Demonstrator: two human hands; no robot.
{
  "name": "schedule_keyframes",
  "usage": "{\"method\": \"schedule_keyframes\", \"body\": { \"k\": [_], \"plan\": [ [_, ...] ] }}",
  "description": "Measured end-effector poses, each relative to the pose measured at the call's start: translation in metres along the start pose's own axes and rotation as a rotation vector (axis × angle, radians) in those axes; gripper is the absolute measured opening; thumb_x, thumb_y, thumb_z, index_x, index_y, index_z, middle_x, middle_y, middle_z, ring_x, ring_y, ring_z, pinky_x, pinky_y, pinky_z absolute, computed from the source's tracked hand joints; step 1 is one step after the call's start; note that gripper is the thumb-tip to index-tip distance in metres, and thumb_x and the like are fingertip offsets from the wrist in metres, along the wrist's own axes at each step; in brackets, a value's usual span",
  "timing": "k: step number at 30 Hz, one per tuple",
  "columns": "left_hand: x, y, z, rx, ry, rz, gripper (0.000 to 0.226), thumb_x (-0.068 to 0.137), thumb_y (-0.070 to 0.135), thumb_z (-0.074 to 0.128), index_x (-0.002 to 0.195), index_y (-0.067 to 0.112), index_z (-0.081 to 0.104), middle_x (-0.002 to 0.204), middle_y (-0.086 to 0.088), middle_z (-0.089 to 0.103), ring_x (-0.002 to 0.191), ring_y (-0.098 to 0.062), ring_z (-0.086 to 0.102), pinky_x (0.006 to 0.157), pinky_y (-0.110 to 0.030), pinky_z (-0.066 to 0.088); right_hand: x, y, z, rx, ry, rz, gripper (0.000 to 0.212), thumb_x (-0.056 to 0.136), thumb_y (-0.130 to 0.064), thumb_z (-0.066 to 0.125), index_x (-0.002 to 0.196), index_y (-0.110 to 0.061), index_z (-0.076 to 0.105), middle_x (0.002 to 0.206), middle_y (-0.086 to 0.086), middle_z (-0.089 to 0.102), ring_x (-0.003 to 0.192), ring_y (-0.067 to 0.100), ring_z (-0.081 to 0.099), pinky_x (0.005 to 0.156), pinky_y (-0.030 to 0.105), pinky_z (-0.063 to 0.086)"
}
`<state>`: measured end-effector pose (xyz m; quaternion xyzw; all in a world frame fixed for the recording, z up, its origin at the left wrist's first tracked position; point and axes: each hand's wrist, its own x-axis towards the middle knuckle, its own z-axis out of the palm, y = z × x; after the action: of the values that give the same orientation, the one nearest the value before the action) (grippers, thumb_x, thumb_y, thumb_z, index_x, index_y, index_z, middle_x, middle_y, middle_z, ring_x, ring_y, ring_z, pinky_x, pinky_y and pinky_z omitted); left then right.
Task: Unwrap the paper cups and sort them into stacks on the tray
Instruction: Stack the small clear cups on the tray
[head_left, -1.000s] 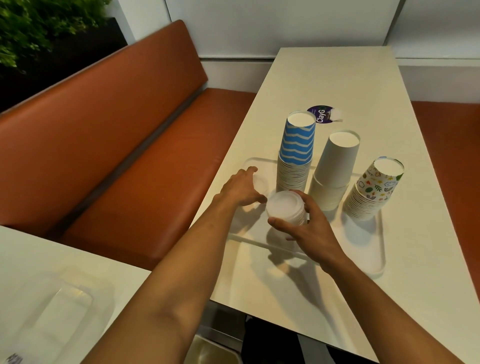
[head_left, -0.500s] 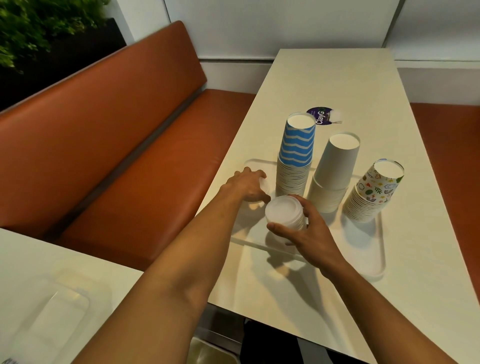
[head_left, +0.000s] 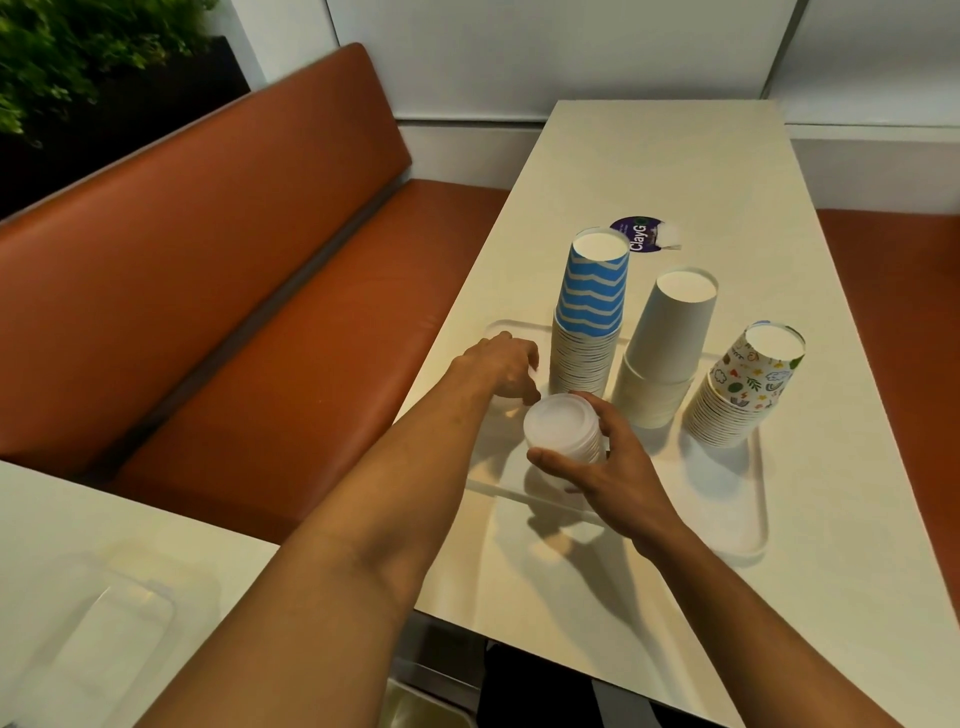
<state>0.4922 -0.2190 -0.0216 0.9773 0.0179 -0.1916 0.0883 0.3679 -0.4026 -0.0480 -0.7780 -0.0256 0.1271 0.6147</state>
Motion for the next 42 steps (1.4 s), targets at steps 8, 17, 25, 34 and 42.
{"method": "schedule_keyframes", "body": {
  "k": [8,17,25,34,42],
  "plan": [
    [-0.006,-0.002,-0.008,-0.051,-0.051,-0.006,0.097,0.075,0.038,0.09,0.156,0.037,0.037,0.157,-0.006,0.038,0.136,-0.035,0.049,0.109,-0.049,0.047,0.0,-0.001,-0.001,-0.001,0.002,0.0,0.09,0.071,-0.045,0.092,0.147,-0.042,0.043,0.144,-0.008,0.049,0.13,0.024,0.051,0.097,0.057,0.058],
    [-0.091,-0.007,-0.023,-0.718,0.144,0.076,0.072,0.088,0.047,0.077,0.151,0.029,0.046,0.145,0.001,0.056,0.126,-0.019,0.058,0.103,-0.035,0.049,-0.005,-0.005,0.0,0.052,-0.012,-0.002,0.091,0.069,-0.046,0.093,0.146,-0.043,0.045,0.143,-0.008,0.051,0.127,0.025,0.055,0.088,0.05,0.063],
    [-0.137,0.006,0.007,-0.633,0.079,0.14,0.089,0.076,0.057,0.085,0.152,0.031,0.046,0.149,0.01,0.054,0.126,-0.016,0.057,0.107,-0.041,0.051,-0.004,-0.012,0.003,0.079,-0.045,-0.046,0.083,0.073,-0.024,0.093,0.14,-0.04,0.047,0.132,-0.011,0.059,0.12,0.021,0.061,0.089,0.044,0.063],
    [-0.136,-0.003,0.014,-0.676,0.167,0.114,0.083,0.075,0.057,0.085,0.147,0.03,0.054,0.14,0.008,0.062,0.115,-0.015,0.063,0.098,-0.038,0.057,-0.006,-0.007,0.005,0.061,-0.048,-0.025,0.09,0.073,-0.033,0.092,0.149,-0.036,0.044,0.14,-0.004,0.055,0.116,0.022,0.063,0.077,0.033,0.065],
    [-0.128,-0.017,-0.002,-0.783,0.3,0.068,0.073,0.081,0.05,0.083,0.145,0.025,0.058,0.138,0.005,0.063,0.103,-0.007,0.063,0.077,-0.014,0.048,-0.002,-0.006,-0.001,0.047,-0.015,0.011,0.092,0.07,-0.042,0.093,0.148,-0.039,0.045,0.15,-0.002,0.047,0.124,0.03,0.058,0.08,0.041,0.066]
  ]
}}
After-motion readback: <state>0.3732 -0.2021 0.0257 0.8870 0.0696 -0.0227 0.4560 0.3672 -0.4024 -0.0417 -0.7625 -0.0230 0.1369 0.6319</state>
